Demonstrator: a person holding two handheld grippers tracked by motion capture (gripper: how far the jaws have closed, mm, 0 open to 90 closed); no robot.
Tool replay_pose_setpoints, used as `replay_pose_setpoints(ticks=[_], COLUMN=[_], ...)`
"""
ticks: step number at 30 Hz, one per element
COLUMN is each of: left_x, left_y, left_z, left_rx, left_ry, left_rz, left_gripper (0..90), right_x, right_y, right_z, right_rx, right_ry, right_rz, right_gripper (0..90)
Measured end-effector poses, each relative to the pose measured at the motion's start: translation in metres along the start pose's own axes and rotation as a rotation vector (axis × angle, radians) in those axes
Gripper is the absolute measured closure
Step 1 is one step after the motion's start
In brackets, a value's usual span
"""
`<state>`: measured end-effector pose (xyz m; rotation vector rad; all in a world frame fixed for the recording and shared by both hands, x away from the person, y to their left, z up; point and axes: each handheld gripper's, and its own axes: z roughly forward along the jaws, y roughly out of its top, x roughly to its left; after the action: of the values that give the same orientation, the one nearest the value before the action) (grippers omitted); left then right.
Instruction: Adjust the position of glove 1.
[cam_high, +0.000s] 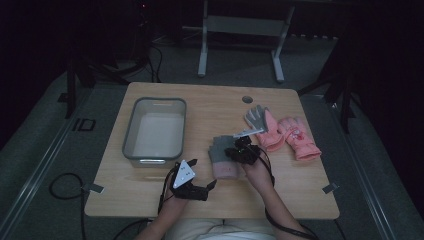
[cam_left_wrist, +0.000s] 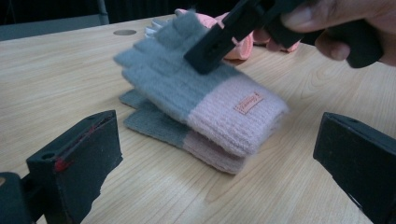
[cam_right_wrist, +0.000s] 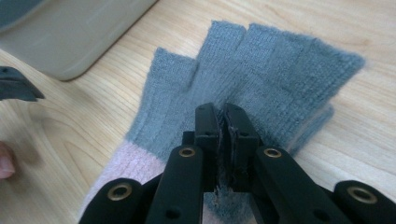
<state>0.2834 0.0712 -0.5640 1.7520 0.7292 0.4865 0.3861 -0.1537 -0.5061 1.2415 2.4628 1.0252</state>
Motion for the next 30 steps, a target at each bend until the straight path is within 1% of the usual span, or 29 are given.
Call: replay_pose_setpoints(ticks=[9,11,12,13,14,16,17,18,20,21,22,23,25,27,28,29,30], left_x=[-0.001,-0.001,-0.002,-0.002,-0.002,-0.001,-0.001,-0.001,-0.005,-0.008,-0.011,-0.013,-0.016,-0.016,-0.018,-0.019,-0.02], left_y=[0.0,0.0,0.001,0.001,0.002,0.001,0.001,0.001,0.002,0.003,0.005,0.008,0.016,0.024,0.027,0.029,0.03], left_z=[0.0,0.001,0.002,0.003,0.004,0.003,0.003,0.003,0.004,0.004,0.004,0.004,0.006,0.011,0.013,0.015,0.017], left_rx=[0.007,0.011,0.016,0.021,0.027,0.016,0.015,0.013,0.022,0.036,0.046,0.059,0.081,0.153,0.181,0.202,0.206], left_ry=[0.002,0.004,0.026,0.044,0.053,0.043,0.038,0.039,0.047,0.067,0.089,0.073,0.021,-0.04,-0.062,-0.087,-0.108], left_rz=[0.005,0.008,0.004,-0.009,-0.016,-0.028,-0.027,-0.021,0.009,0.037,0.057,0.056,0.027,-0.002,-0.004,0.021,0.057], left_gripper=[0.4,0.4,0.4,0.4,0.4,0.4,0.4,0.4,0.4,0.4,0.4,0.4,0.4,0.4,0.4,0.4,0.4], right_x=[-0.006,-0.007,-0.007,-0.008,-0.008,-0.008,-0.008,-0.009,-0.009,-0.01,-0.01,-0.012,-0.017,-0.022,-0.024,-0.027,-0.029], right_y=[-0.003,-0.004,-0.006,-0.007,-0.008,-0.01,-0.01,-0.01,-0.009,-0.008,-0.007,-0.005,0.0,0.005,0.007,0.01,0.012], right_z=[0.017,0.021,0.024,0.025,0.025,0.026,0.026,0.024,0.019,0.016,0.012,0.008,0.0,-0.005,-0.007,-0.009,-0.011], right_rx=[0.043,0.05,0.056,0.056,0.055,0.051,0.049,0.047,0.034,0.022,0.01,0.0,-0.03,-0.041,-0.047,-0.054,-0.056], right_ry=[-0.003,0.004,0.005,0.006,0.005,0.009,0.011,0.013,0.015,0.015,0.009,0.006,0.01,-0.003,-0.008,-0.012,-0.015], right_rz=[0.007,0.008,0.01,0.012,0.014,0.019,0.022,0.027,0.027,0.024,0.02,0.02,0.014,0.009,0.006,0.005,0.004], right_gripper=[84.4,83.5,83.2,83.0,82.9,81.9,80.2,77.7,74.3,72.6,69.7,67.9,64.8,63.5,63.0,62.9,62.4])
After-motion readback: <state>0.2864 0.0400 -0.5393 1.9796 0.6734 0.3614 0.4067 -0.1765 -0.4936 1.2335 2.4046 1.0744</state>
